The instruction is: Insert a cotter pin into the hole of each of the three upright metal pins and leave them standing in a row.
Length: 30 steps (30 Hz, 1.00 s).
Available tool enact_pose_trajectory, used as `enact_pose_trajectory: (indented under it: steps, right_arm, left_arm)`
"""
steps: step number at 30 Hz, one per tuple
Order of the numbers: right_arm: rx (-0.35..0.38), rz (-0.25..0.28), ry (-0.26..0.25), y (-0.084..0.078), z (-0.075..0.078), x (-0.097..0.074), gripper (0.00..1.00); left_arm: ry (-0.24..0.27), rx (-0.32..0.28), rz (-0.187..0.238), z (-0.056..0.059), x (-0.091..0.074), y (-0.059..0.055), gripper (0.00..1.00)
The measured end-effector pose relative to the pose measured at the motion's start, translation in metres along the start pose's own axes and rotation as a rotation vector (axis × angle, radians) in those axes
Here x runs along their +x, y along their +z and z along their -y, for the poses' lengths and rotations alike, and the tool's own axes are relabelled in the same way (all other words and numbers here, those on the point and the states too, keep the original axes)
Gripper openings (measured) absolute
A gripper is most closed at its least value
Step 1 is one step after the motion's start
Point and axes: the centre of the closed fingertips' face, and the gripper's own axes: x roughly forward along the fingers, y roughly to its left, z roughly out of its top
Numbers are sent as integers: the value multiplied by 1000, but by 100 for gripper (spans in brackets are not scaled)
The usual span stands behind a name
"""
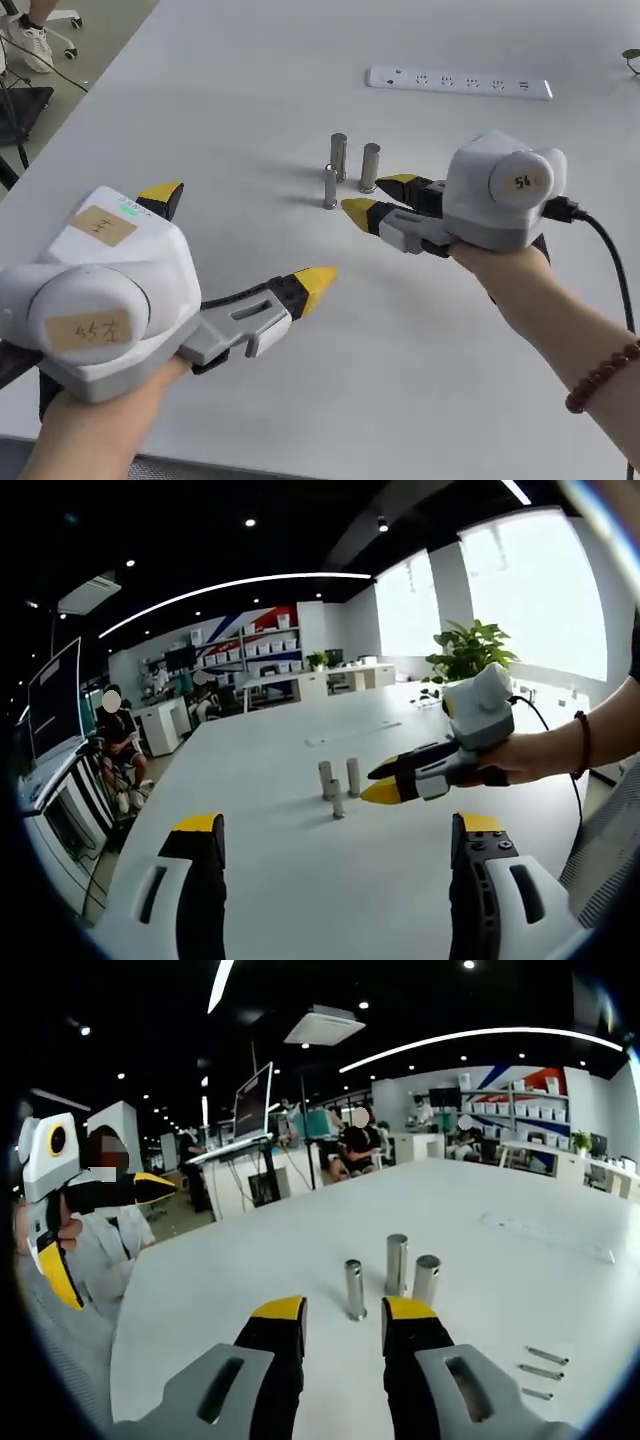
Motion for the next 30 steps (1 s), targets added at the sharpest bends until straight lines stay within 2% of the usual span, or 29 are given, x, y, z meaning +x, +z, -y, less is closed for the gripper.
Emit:
enact_pose_trajectory:
  steps: [4,9,11,20,30]
  right_arm:
    - [11,14,6,-1,5,15,22]
    - [34,26,18,-2,5,27,20]
    - [32,19,27,-4,10,36,20]
    - [31,9,51,-8,5,51,17]
    - [63,-11,45,-13,6,59,8]
  left_arm:
    - [1,35,-17,0,3,-3,92]
    - [-4,25,-20,1,6,-4,90]
    - [-4,30,-22,1,7,-5,90]
    - [-5,-7,-53,0,6,-13,88]
    - [-1,-19,-58,-2,4,-12,87]
